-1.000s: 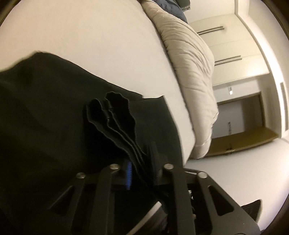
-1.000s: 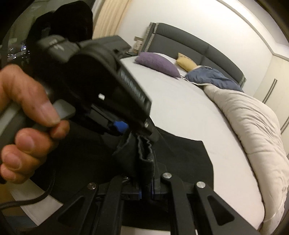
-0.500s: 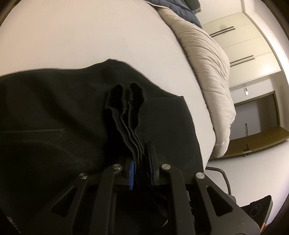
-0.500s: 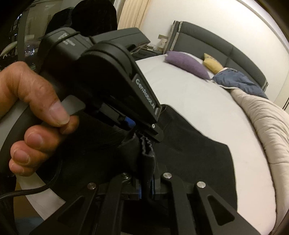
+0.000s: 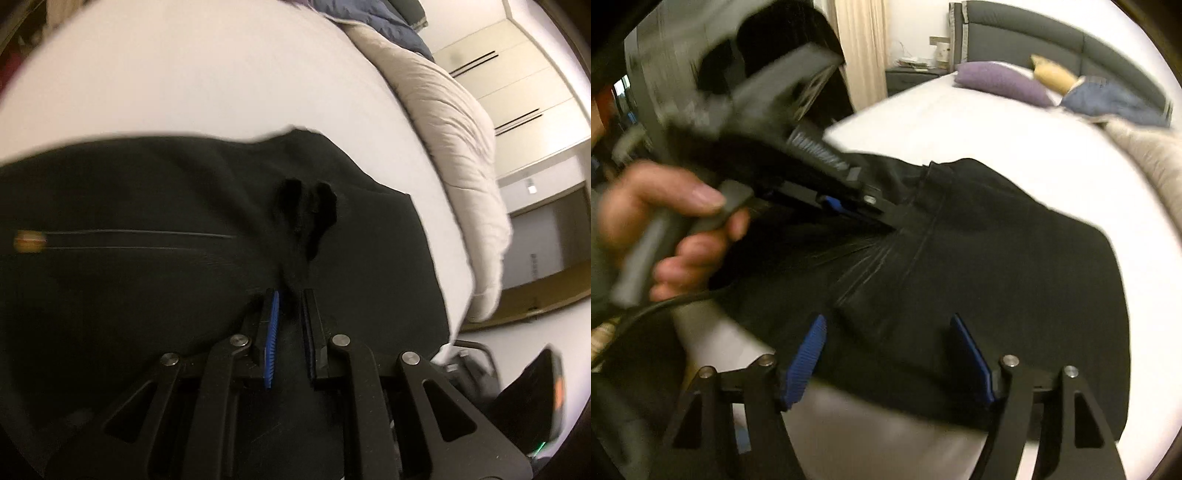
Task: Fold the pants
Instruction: 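Lay the hems onto the waistband and open the right tool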
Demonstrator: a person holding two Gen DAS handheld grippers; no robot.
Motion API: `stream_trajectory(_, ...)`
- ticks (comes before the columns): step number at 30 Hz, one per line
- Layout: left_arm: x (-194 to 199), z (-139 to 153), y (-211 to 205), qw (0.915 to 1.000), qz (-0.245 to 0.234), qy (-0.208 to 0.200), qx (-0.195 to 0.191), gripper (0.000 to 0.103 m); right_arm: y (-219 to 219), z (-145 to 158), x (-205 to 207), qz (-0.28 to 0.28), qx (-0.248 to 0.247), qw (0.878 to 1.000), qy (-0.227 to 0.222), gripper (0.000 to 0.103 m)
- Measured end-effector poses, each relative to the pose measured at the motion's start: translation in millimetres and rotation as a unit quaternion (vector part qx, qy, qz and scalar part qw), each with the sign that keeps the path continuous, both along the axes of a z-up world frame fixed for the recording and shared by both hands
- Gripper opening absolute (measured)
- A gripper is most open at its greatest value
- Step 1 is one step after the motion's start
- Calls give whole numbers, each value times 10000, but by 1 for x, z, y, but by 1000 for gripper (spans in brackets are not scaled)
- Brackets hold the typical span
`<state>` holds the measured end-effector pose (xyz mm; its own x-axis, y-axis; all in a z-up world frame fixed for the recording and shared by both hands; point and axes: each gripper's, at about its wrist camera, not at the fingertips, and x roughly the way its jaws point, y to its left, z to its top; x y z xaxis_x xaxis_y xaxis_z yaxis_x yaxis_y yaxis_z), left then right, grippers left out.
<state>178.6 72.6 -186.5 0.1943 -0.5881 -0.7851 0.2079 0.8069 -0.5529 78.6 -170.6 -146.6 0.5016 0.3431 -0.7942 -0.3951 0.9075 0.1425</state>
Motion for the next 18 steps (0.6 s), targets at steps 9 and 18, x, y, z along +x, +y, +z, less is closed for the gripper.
stream_trajectory(9, -28, 54, -33, 9938, -464, -938, -383, 12, -164, 30, 63, -1259, 3409, 9311, 300, 72)
stream_trajectory(18, -38, -28, -33, 9971, -487, -330, -479, 11, -200, -77, 158, -2393, 3602, 8808, 1929, 38)
